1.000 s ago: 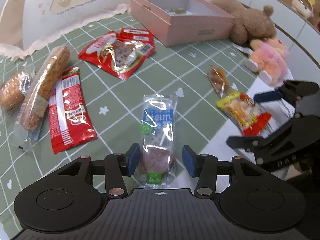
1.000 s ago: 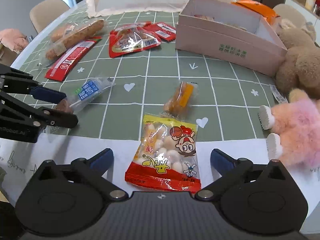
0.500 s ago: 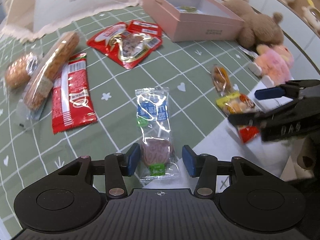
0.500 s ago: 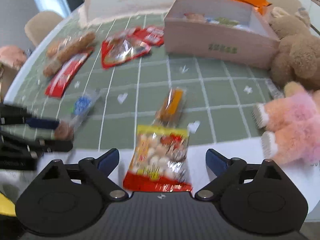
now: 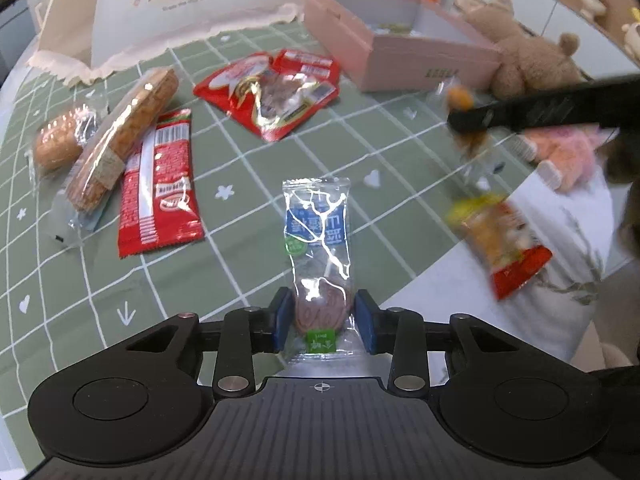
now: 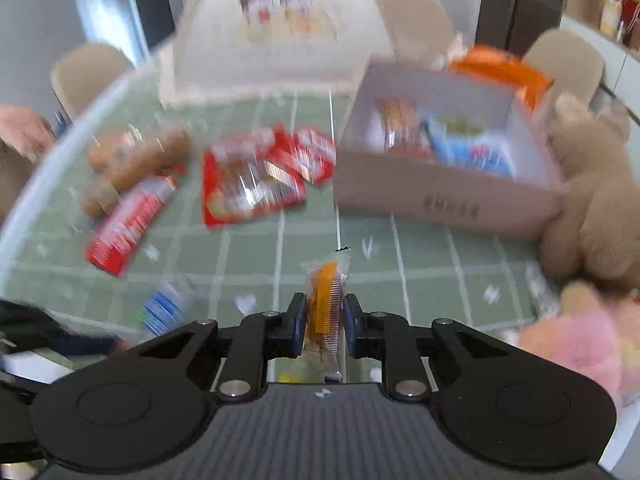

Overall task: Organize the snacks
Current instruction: 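Drop the orange stick into the pink box while the left gripper drops the hawthorn packet in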

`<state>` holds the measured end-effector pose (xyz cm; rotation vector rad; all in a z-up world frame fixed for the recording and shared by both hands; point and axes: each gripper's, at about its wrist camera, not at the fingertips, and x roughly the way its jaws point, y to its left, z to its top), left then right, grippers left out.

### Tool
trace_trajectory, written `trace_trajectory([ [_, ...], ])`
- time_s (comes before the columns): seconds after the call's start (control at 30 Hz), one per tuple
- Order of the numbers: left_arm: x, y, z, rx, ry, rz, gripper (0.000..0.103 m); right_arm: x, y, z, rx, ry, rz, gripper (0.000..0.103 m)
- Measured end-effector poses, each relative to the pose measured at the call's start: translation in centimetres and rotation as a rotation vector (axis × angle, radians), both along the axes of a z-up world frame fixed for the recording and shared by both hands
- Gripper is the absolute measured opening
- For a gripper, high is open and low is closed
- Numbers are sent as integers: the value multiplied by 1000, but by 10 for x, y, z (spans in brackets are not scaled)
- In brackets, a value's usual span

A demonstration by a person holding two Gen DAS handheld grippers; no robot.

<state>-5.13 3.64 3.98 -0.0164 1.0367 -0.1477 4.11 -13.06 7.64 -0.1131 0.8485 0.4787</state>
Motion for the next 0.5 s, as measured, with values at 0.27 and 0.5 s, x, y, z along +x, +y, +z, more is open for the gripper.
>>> trace_trajectory([
  [0.27,42,-12,120,-132,-291,-76,39,-19,-66,88,87,-150,-92,19],
  [0.5,171,-41,182,-313,-395,-129,44,-2,-98,128,71,-243,-160,19],
])
